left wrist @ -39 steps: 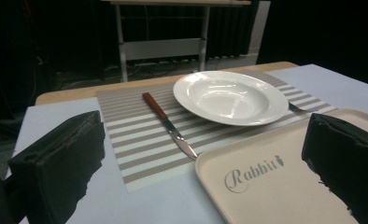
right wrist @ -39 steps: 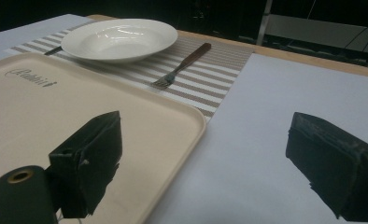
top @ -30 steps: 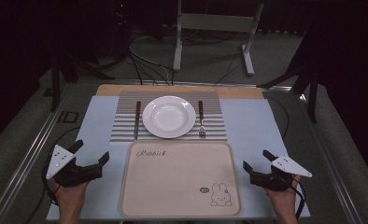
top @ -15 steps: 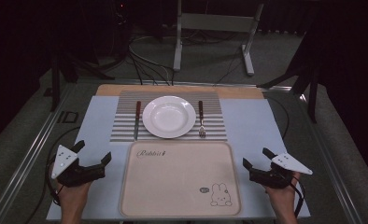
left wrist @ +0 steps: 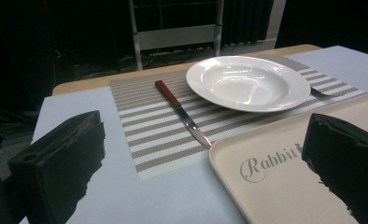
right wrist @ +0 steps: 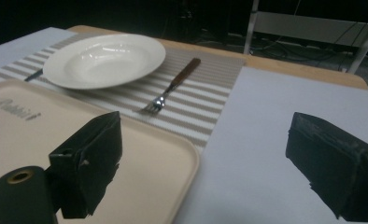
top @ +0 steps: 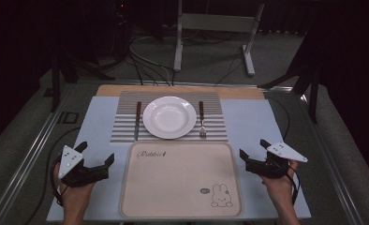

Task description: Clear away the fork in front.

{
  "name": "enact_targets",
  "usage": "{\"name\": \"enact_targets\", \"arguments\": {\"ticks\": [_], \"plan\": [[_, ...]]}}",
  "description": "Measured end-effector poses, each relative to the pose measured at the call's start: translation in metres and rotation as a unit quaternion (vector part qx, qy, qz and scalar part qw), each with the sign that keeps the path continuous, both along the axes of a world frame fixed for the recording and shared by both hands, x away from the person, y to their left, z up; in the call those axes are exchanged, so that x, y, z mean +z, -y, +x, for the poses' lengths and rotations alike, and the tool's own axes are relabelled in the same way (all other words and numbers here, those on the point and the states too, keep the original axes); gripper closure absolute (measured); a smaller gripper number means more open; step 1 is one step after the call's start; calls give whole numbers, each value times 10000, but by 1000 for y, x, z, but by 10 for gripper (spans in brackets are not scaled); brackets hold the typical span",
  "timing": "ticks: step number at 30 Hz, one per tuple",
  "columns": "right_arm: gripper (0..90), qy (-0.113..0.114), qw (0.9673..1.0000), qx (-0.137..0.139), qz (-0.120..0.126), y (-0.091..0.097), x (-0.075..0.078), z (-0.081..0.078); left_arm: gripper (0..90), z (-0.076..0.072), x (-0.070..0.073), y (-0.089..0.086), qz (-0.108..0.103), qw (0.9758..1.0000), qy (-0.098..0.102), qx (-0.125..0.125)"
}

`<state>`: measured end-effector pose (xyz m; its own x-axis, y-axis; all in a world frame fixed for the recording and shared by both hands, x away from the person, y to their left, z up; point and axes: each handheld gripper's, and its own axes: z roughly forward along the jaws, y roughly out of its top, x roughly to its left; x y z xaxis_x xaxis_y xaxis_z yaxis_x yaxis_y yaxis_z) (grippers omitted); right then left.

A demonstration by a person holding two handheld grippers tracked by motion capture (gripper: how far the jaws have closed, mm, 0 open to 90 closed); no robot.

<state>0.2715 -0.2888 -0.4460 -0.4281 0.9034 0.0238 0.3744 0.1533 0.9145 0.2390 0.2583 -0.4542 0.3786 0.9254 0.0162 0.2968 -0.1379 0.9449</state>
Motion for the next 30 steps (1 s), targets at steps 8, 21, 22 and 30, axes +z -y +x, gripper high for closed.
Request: {"name": "enact_targets", "arguments": {"ticks": [8,21,22,30], "plan": [[109,-47,10000,-24,61,-6,13,17,0,1,-1,1,51,10000,15,31],[110,-194,9998,47,-58,-34,26,49,1,1,-4,1,81,9999,37,130],[111,-228,9997,31,-61,-35,27,51,1,1,-4,1,82,9999,39,129],[111,-296,9995,-91,-12,-47,35,71,1,1,-5,1,120,9998,32,148]]}}
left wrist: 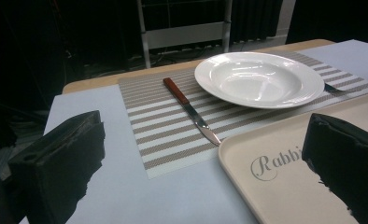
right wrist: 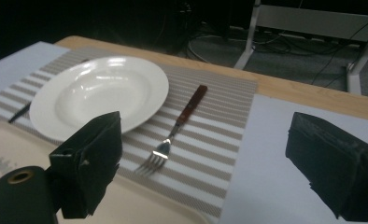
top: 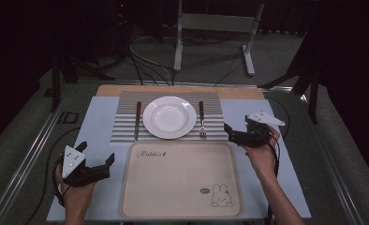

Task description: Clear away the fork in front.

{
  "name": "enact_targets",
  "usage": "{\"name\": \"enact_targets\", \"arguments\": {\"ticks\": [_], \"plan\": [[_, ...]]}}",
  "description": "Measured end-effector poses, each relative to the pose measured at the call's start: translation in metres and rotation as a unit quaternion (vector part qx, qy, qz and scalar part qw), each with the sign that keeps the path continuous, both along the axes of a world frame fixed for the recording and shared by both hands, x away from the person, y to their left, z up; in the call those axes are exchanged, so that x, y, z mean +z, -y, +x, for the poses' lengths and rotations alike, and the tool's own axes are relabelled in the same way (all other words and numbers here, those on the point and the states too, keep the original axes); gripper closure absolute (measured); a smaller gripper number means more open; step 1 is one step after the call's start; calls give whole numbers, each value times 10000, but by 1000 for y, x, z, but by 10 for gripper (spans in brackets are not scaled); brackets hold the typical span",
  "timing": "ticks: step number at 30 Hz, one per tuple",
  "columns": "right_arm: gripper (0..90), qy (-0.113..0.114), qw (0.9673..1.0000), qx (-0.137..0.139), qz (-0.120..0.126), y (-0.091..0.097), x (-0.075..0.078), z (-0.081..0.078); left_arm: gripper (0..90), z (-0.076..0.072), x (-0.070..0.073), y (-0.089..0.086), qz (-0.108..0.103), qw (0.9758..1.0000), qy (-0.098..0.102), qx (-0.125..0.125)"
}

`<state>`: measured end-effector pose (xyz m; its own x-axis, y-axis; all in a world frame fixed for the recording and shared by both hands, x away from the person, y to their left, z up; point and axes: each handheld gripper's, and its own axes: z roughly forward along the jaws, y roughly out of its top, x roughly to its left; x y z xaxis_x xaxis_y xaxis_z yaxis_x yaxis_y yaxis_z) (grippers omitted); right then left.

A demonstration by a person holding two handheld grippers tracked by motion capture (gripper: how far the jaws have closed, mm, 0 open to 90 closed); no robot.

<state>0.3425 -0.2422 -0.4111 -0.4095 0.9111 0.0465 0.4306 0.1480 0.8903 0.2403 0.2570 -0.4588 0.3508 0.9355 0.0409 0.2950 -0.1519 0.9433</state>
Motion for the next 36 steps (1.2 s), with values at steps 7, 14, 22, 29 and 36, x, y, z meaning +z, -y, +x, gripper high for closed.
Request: {"name": "enact_targets", "arguments": {"ticks": [7,14,22,29,36], "plan": [[110,14,10000,-50,37,-6,8,14,1,0,0,1,20,10000,-7,-19],[110,-78,9999,-113,59,-12,13,30,0,1,-1,3,58,10000,-6,-41],[110,-131,9998,-102,-74,-24,17,48,0,1,-1,2,61,10000,5,-31],[110,-175,9995,-158,-224,-36,23,70,0,1,-1,1,65,10000,20,4],[110,-262,9990,-226,-292,-41,22,88,0,1,-2,0,82,10000,13,46]]}}
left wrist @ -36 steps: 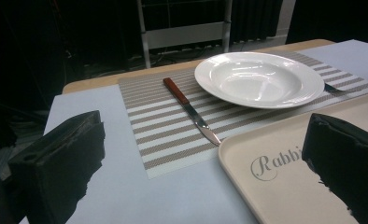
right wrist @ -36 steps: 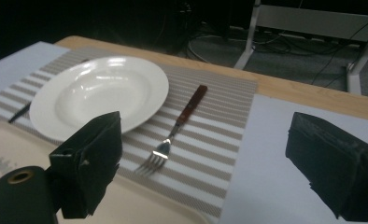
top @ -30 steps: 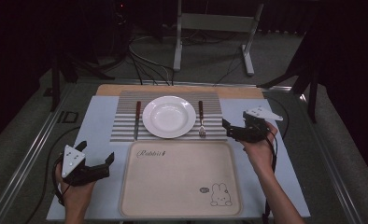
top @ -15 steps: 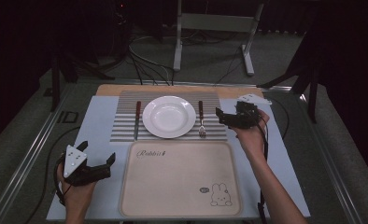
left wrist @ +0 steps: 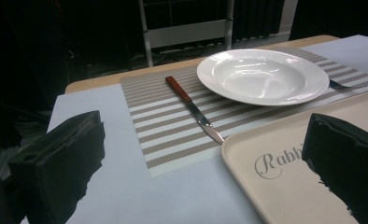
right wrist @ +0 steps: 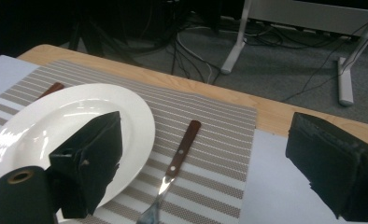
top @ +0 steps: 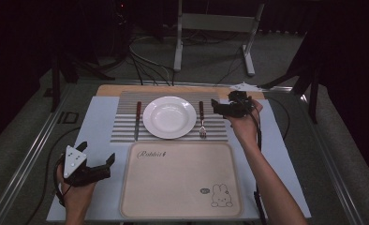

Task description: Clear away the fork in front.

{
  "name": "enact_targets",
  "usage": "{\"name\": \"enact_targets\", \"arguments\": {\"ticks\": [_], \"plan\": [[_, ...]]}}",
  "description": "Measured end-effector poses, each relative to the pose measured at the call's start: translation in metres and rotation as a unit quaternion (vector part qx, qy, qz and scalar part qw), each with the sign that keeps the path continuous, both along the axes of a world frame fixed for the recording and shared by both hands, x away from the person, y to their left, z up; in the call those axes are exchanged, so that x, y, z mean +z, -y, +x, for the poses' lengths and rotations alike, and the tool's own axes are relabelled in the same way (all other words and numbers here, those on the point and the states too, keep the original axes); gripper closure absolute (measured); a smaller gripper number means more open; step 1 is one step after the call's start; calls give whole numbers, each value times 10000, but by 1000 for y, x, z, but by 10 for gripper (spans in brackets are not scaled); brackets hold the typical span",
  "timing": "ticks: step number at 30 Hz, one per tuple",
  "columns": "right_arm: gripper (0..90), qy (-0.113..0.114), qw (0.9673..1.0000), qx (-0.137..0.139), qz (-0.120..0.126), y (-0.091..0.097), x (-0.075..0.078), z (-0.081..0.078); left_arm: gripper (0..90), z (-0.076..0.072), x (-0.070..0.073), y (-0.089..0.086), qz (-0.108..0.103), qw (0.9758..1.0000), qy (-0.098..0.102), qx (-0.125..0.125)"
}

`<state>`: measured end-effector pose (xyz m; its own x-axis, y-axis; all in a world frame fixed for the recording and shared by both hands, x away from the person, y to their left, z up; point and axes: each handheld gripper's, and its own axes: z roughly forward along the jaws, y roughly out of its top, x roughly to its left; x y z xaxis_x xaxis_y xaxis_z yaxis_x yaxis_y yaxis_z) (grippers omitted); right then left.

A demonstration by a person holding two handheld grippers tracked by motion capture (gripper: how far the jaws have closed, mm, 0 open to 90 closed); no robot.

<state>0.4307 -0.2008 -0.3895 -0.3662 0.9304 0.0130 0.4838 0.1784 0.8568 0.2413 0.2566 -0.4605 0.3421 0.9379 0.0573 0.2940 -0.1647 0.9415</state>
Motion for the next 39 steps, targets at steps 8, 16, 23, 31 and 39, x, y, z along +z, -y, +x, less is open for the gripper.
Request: {"name": "enact_targets", "arguments": {"ticks": [8,16,23,31,39], "plan": [[110,-148,9998,-73,-135,-4,-12,16,0,0,0,-3,-16,10000,22,75],[110,-301,9994,-125,-135,-9,-25,27,0,0,-1,-3,-15,10000,9,66],[110,-458,9985,-182,-232,-14,-39,36,0,0,-1,-3,-19,10000,27,71],[110,-550,9981,-170,-203,-22,-52,44,1,0,-1,-3,-25,10000,40,72],[110,-671,9975,-165,-177,-31,-69,51,0,0,-1,-3,-57,10000,48,63]]}}
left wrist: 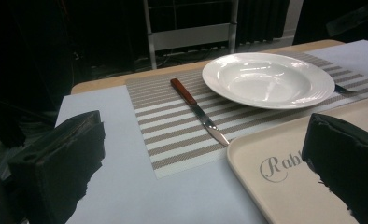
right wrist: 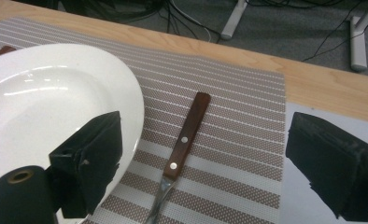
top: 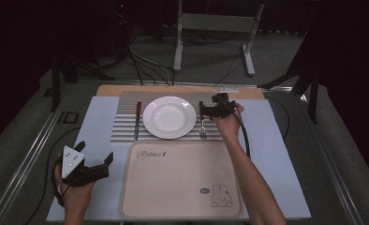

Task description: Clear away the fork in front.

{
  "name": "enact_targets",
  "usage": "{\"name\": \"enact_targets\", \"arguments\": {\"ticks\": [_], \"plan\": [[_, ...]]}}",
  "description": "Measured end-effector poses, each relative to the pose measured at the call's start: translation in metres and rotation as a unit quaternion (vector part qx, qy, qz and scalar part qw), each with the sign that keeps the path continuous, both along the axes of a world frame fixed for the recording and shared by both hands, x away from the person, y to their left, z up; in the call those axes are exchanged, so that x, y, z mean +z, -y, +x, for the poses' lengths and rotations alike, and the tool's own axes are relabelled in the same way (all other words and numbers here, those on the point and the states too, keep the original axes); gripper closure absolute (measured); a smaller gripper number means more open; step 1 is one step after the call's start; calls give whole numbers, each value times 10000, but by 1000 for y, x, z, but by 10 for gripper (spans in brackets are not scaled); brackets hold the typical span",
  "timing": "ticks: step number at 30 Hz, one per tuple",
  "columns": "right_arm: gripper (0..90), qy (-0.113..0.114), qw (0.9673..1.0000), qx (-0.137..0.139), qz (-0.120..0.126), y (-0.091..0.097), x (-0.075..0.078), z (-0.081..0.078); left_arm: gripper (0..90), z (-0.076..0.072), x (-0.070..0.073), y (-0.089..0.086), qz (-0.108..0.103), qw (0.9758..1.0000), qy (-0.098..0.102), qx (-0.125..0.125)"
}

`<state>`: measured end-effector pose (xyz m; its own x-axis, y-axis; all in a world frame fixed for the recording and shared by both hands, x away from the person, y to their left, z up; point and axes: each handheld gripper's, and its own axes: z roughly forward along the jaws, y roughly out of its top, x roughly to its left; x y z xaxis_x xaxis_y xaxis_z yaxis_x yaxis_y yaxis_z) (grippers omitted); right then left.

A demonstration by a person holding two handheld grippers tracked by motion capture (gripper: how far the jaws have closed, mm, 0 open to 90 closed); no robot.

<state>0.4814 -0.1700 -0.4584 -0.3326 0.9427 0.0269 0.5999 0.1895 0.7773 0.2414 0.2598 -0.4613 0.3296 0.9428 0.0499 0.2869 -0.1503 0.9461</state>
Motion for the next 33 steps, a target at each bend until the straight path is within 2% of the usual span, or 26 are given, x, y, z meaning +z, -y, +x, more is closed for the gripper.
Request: {"name": "enact_targets", "arguments": {"ticks": [11,20,26,31,33], "plan": [[110,-198,9998,-80,-22,-3,-21,11,0,0,-1,-1,-12,10000,-10,-2],[111,-320,9994,-134,-16,-5,-31,15,0,1,-2,0,-9,10000,-20,-13],[111,-473,9986,-213,-118,-1,-40,18,0,1,-2,-1,-10,10000,-24,-3],[112,-501,9984,-196,-199,-1,-44,20,0,0,-2,-1,-24,10000,-20,1],[115,-595,9978,-221,-190,-1,-47,22,0,1,-2,-1,-26,10000,-28,3]]}}
